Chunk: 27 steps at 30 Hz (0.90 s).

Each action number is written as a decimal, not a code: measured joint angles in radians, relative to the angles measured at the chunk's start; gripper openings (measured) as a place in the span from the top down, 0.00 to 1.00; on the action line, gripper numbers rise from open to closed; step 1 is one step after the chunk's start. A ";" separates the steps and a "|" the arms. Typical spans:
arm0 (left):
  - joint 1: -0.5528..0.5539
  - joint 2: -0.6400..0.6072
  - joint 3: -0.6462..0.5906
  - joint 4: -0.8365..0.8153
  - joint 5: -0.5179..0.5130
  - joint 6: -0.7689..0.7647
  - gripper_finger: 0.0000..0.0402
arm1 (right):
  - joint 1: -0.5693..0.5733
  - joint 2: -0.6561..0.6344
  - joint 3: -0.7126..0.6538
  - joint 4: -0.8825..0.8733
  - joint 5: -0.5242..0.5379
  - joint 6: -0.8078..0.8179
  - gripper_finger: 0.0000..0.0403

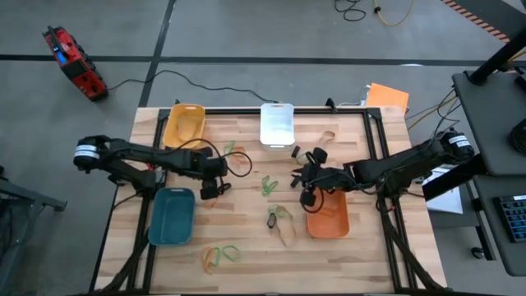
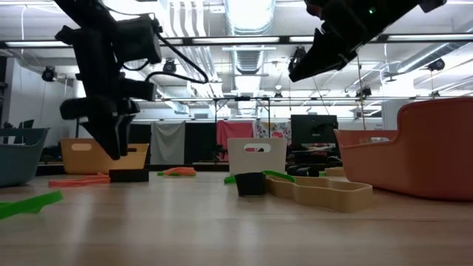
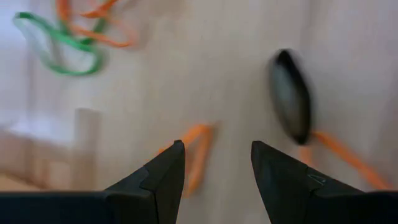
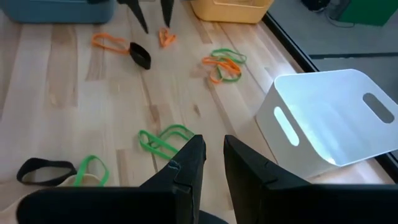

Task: Sort rubber bands into baskets
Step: Put the orange rubber band into the orange bin

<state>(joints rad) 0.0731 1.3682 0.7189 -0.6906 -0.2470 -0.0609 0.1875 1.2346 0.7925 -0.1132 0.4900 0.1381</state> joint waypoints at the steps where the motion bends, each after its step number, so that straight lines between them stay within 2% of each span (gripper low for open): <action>1: 0.001 0.008 0.000 0.001 -0.023 0.000 0.58 | 0.000 0.000 -0.005 0.004 0.000 0.000 0.86; 12: 0.006 0.106 -0.001 0.031 -0.043 0.031 0.58 | 0.000 0.002 -0.015 0.024 0.000 0.003 0.86; 17: 0.020 0.140 -0.001 0.037 -0.043 0.031 0.63 | 0.000 0.004 -0.015 0.026 0.000 0.003 0.86; 21: 0.030 0.159 -0.001 0.040 -0.041 0.031 0.74 | 0.000 0.009 -0.015 0.025 0.000 0.005 0.86; 27: 0.036 0.166 -0.001 0.043 -0.033 0.039 0.98 | 0.000 0.009 -0.015 0.027 0.000 0.008 0.86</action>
<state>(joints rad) 0.1086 1.5340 0.7177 -0.6480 -0.2795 -0.0216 0.1875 1.2438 0.7780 -0.0858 0.4904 0.1459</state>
